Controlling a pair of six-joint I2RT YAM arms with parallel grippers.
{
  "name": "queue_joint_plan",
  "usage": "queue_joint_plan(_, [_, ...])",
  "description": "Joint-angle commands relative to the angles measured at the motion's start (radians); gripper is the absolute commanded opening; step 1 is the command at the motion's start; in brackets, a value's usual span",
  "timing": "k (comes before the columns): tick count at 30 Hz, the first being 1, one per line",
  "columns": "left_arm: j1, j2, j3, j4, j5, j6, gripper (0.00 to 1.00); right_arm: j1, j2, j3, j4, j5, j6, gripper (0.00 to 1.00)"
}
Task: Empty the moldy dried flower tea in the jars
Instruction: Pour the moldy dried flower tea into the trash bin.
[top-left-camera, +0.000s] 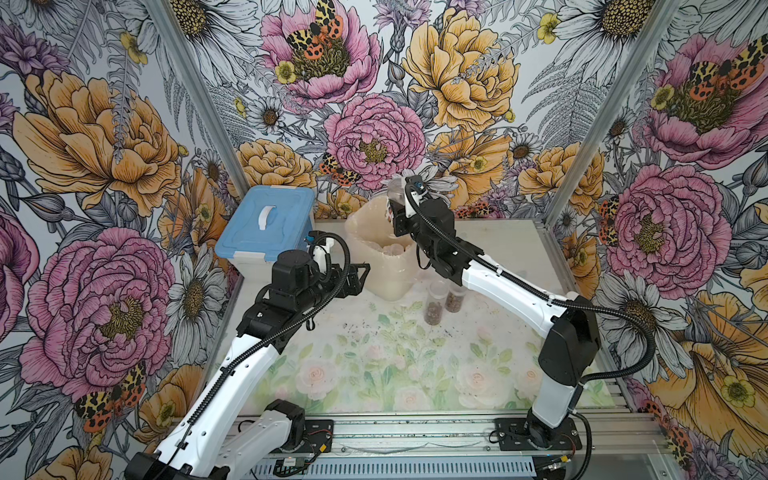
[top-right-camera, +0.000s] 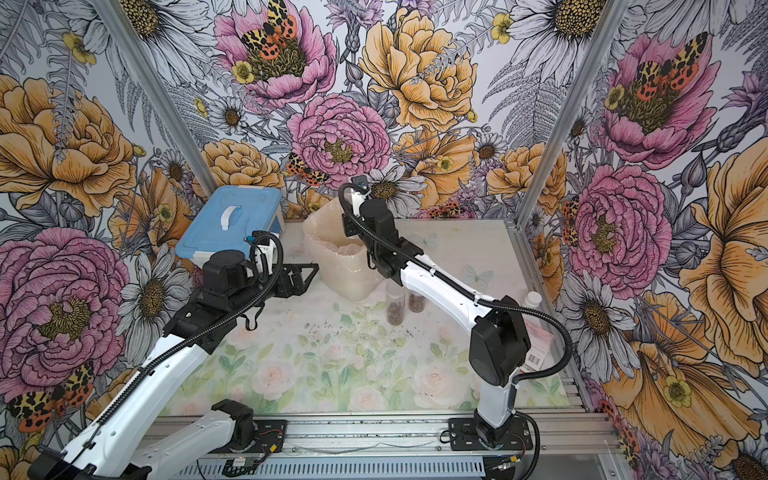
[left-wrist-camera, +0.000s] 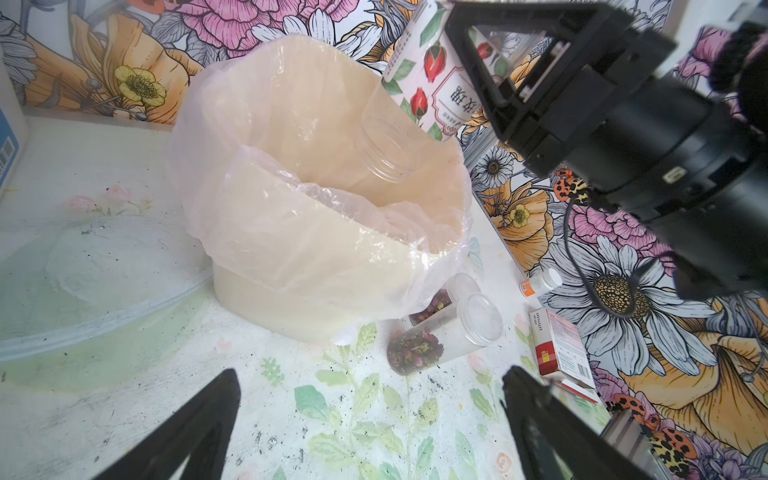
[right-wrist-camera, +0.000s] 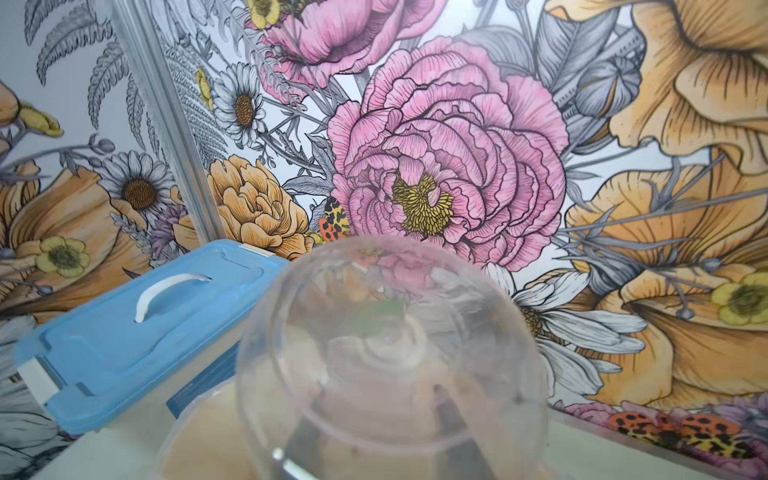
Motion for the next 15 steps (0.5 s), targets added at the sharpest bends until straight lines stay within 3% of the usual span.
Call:
queue_joint_plan(1, [0.015, -0.017, -0.019, 0.032, -0.023, -0.004, 0.99, -0.031, -0.022, 0.015, 0.003, -0.052, 0.068, 0.19])
queue_joint_plan(4, [0.016, -0.016, -0.019, 0.037, -0.023, -0.007, 0.99, 0.040, 0.004, 0.042, -0.018, 0.052, -0.150, 0.21])
queue_joint_plan(7, [0.016, -0.016, -0.021, 0.041, -0.021, -0.008, 0.99, 0.062, 0.020, 0.044, -0.024, 0.103, -0.214, 0.21])
queue_joint_plan(9, [0.017, -0.015, -0.021, 0.043, -0.021, -0.007, 0.99, 0.053, 0.014, 0.041, -0.022, 0.110, -0.179, 0.21])
queue_joint_plan(13, [0.018, -0.016, -0.022, 0.044, -0.019, -0.007, 0.99, -0.057, -0.029, 0.011, 0.004, -0.076, 0.158, 0.19])
queue_joint_plan(15, [0.020, -0.017, -0.022, 0.043, -0.018, -0.008, 0.99, -0.051, -0.028, 0.017, 0.015, -0.087, 0.116, 0.18])
